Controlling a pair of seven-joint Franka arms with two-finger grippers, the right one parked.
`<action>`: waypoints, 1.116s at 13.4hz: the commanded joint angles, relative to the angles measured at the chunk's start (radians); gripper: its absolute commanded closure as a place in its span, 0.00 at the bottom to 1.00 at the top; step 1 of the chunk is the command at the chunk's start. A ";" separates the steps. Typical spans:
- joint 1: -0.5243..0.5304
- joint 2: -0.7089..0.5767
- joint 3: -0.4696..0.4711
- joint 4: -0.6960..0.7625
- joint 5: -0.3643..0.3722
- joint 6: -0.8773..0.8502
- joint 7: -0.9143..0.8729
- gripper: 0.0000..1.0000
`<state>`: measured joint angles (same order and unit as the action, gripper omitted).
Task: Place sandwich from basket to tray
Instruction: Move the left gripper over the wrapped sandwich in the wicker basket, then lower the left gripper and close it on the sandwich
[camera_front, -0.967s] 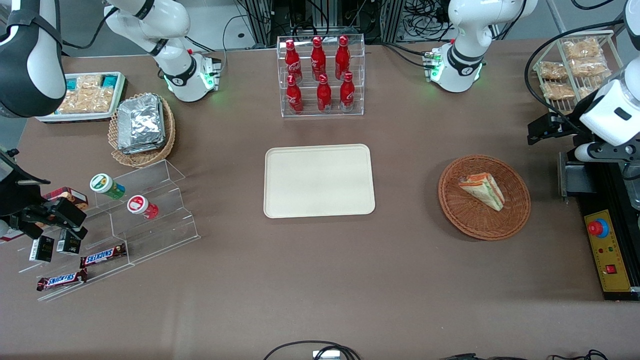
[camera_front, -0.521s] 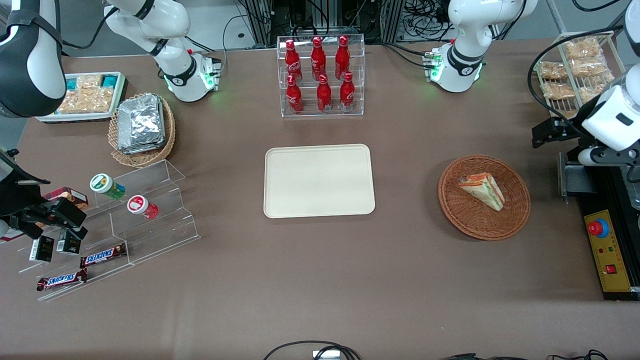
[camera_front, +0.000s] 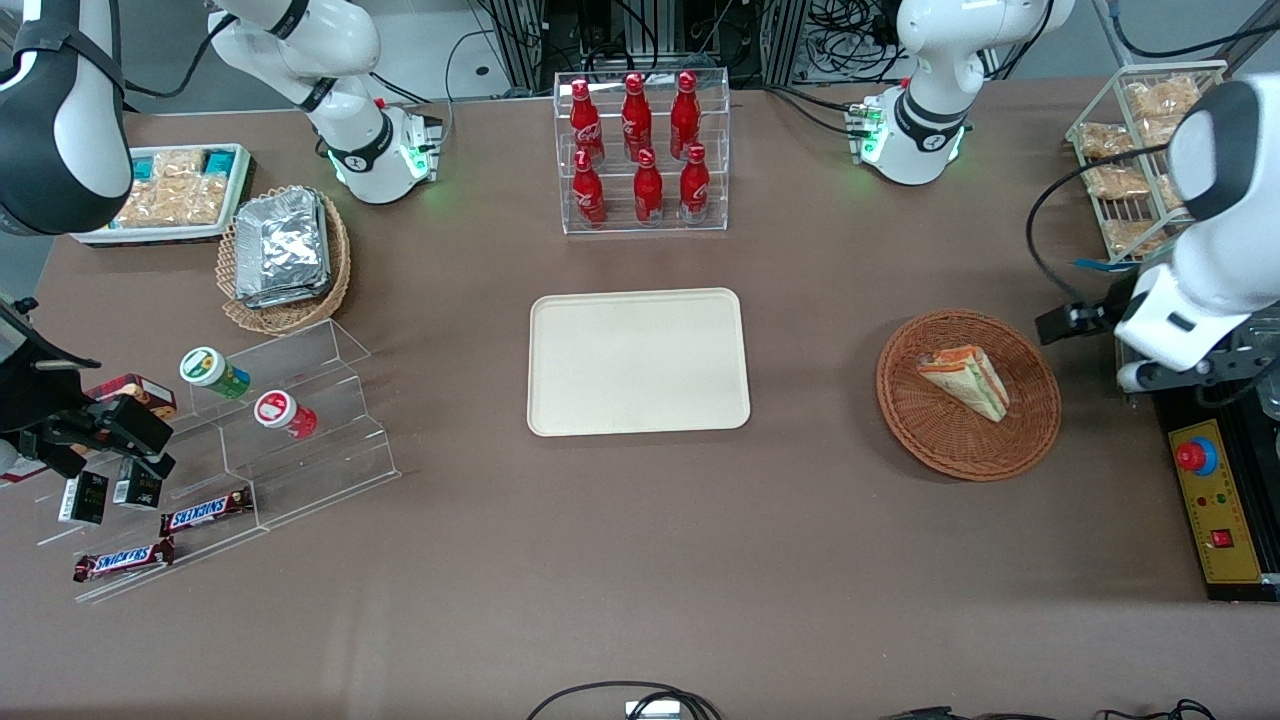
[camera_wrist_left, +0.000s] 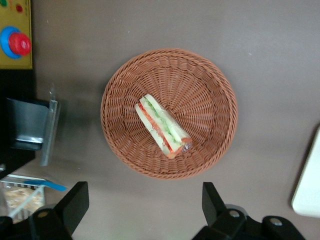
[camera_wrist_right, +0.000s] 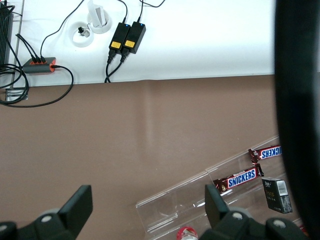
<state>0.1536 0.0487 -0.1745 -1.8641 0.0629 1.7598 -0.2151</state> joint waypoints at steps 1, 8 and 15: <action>0.000 -0.050 -0.003 -0.153 0.005 0.127 -0.162 0.00; -0.012 -0.027 -0.011 -0.362 0.011 0.423 -0.526 0.00; -0.006 0.022 -0.010 -0.523 0.011 0.696 -0.593 0.00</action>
<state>0.1460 0.0617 -0.1836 -2.3495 0.0630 2.3955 -0.7703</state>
